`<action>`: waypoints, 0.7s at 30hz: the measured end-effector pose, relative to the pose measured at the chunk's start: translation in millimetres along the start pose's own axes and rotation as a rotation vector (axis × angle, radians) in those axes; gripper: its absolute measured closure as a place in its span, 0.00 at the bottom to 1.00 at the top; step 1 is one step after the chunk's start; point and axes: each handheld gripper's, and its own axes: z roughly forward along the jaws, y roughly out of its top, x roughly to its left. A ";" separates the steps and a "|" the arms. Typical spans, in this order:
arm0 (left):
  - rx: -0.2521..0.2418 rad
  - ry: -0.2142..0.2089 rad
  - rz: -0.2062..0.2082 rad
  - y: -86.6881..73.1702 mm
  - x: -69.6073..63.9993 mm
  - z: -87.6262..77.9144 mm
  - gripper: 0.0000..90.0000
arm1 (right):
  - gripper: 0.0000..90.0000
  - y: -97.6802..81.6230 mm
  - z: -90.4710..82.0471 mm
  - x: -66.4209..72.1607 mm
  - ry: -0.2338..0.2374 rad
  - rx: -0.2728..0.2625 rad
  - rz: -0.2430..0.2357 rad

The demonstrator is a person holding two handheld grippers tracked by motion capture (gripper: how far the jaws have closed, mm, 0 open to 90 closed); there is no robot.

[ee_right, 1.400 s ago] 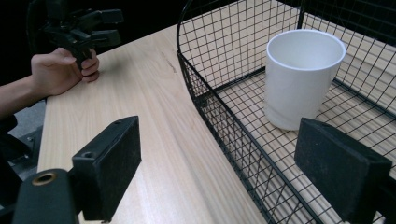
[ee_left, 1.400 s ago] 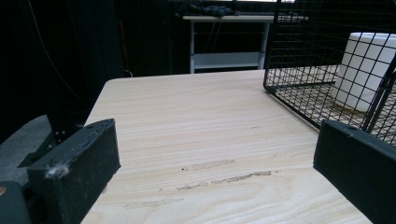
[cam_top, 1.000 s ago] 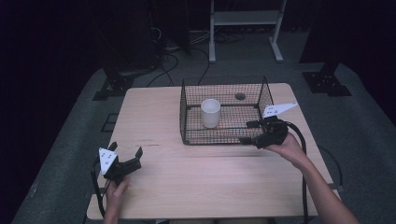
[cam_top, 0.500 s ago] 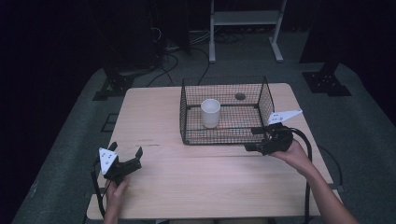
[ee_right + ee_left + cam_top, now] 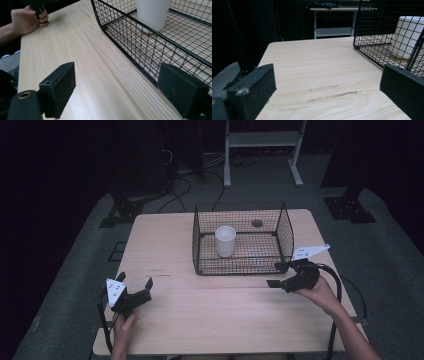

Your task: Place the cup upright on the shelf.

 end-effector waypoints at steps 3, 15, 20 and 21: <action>0.001 0.000 0.001 0.0 -0.1 0.0 0.00 | 0.16 -3.5 -1.3 2.3 -0.013 -0.017 -0.012; 0.000 0.000 0.001 0.0 -0.1 -0.1 0.00 | 0.16 -23.8 -9.4 2.5 -0.051 -0.041 0.000; 0.001 0.002 0.001 0.0 -0.3 -0.1 0.00 | 0.16 -34.6 -14.9 5.1 -0.074 -0.054 0.007; 0.000 0.001 0.002 0.0 -0.4 -0.1 0.00 | 0.16 -36.1 -15.4 5.6 -0.076 -0.056 0.007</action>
